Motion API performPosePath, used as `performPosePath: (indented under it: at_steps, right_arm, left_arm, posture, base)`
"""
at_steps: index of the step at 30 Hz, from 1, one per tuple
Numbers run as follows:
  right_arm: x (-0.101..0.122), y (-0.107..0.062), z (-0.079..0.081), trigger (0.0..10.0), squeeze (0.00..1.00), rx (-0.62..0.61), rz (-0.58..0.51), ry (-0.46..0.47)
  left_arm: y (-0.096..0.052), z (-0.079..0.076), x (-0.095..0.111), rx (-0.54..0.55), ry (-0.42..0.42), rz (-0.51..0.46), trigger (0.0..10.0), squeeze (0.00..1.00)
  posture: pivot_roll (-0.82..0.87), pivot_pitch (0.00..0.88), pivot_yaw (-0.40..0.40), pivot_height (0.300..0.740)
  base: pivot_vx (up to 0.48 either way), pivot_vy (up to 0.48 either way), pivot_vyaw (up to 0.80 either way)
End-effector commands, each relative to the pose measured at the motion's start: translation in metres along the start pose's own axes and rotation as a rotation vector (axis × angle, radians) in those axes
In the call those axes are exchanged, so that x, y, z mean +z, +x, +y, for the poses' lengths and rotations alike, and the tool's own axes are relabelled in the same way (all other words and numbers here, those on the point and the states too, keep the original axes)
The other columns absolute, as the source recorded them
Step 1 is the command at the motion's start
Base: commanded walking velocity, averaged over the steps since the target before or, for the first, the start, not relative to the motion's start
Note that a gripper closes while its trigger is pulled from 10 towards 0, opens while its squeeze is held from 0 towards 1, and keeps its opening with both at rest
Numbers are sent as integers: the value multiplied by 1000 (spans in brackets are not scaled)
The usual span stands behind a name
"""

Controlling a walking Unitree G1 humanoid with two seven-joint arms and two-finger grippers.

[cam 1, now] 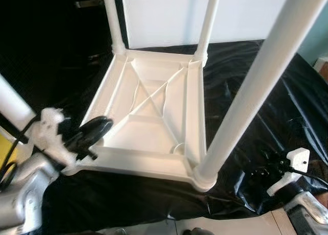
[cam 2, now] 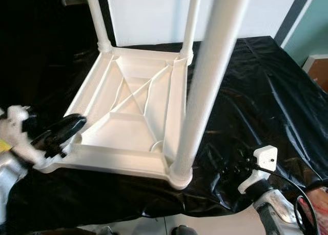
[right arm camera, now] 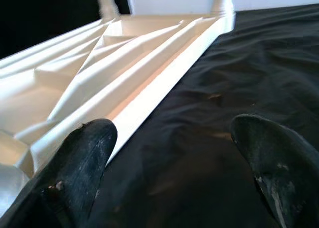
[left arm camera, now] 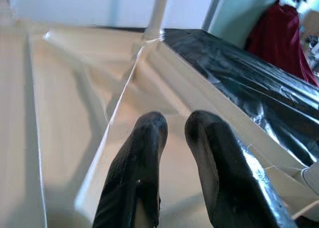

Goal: Building children table

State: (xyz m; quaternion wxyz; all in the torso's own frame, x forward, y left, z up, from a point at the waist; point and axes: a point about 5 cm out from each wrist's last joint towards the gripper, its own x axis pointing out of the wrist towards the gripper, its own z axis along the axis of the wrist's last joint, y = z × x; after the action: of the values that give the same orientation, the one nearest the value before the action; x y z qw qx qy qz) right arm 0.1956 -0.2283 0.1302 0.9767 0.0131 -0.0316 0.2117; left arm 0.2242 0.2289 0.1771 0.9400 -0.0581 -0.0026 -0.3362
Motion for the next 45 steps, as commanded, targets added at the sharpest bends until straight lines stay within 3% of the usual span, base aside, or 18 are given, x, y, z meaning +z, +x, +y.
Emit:
performPosePath:
  at_steps: [1, 2, 5, 8, 9, 12, 15, 19, 22, 24, 27, 30, 31, 34, 38, 45]
  right_arm:
    - [1, -2, 6, 10000, 0, 62, 5, 29]
    - [1, -2, 6, 10000, 0, 62, 5, 29]
    - [1, -11, 11, 10000, 0, 188, 54, 30]
    - [1, -13, 12, 10000, 0, 221, 72, 27]
    - [1, -18, 13, 10000, 0, 282, 109, 22]
    - [2, -21, 14, 10000, 0, 318, 125, 25]
    - [4, -24, 23, 10000, 0, 451, 172, 8]
    - [6, -21, 29, 10000, 0, 526, 184, -5]
    - [7, -8, 36, 10000, 0, 588, 162, -30]
    - [6, 3, 40, 10000, 0, 599, 140, -43]
    - [6, 8, 42, 10000, 0, 600, 135, -46]
    - [4, 31, 50, 10000, 0, 586, 91, -87]
    - [4, 31, 50, 10000, 0, 586, 91, -87]
    - [-3, 54, 58, 10000, 0, 564, 62, -98]
    - [-6, 62, 53, 10000, 0, 529, 51, -107]
    - [-12, 81, 28, 10000, 0, 418, 58, -126]
  left_arm:
    - [-13, -2, -5, 23, -47, 28, 10000, 0]
    - [-13, -2, -5, 23, -47, 28, 10000, 0]
    - [-22, -25, -17, -104, -106, 91, 10000, 0]
    - [-22, -31, -19, -148, -119, 106, 10000, 0]
    - [-21, -40, -21, -217, -109, 145, 10000, 0]
    - [-21, -42, -22, -242, -104, 162, 10000, 0]
    - [-13, -55, -26, -323, -108, 196, 10000, 0]
    - [-8, -69, -31, -395, -123, 210, 10000, 0]
    - [10, -88, -37, -445, -125, 203, 10000, 0]
    - [21, -95, -42, -449, -119, 211, 10000, 0]
    - [26, -97, -44, -453, -113, 215, 10000, 0]
    - [49, -103, -46, -394, -100, 174, 10000, 0]
    - [49, -103, -46, -394, -100, 174, 10000, 0]
    - [75, -95, -49, -277, -122, 139, 10000, 0]
    - [84, -93, -45, -248, -89, 109, 10000, 0]
    - [104, -91, -47, -231, 4, 130, 10000, 0]
  posture:
    - [12, 68, -16, 740]
    - [12, 68, -16, 740]
    - [13, 62, -10, 740]
    - [11, 59, -4, 740]
    - [8, 56, 8, 740]
    - [7, 56, 10, 740]
    - [-4, 50, 19, 740]
    - [-8, 48, 21, 740]
    - [-4, 35, 20, 740]
    - [-3, 33, 15, 740]
    - [2, 34, 10, 740]
    - [13, 37, -5, 740]
    - [13, 37, -5, 740]
    - [26, 39, -23, 740]
    - [33, 41, -32, 740]
    - [31, 36, -45, 740]
  base:
    - [0, 0, 0]
    - [0, 0, 0]
    - [0, 0, 0]
    - [0, 0, 0]
    - [0, 0, 0]
    - [0, 0, 0]
    - [0, 0, 0]
    - [0, 0, 0]
    - [0, 0, 0]
    - [0, 0, 0]
    - [0, 0, 0]
    - [0, 0, 0]
    - [0, 0, 0]
    - [0, 0, 0]
    - [0, 0, 0]
    - [0, 0, 0]
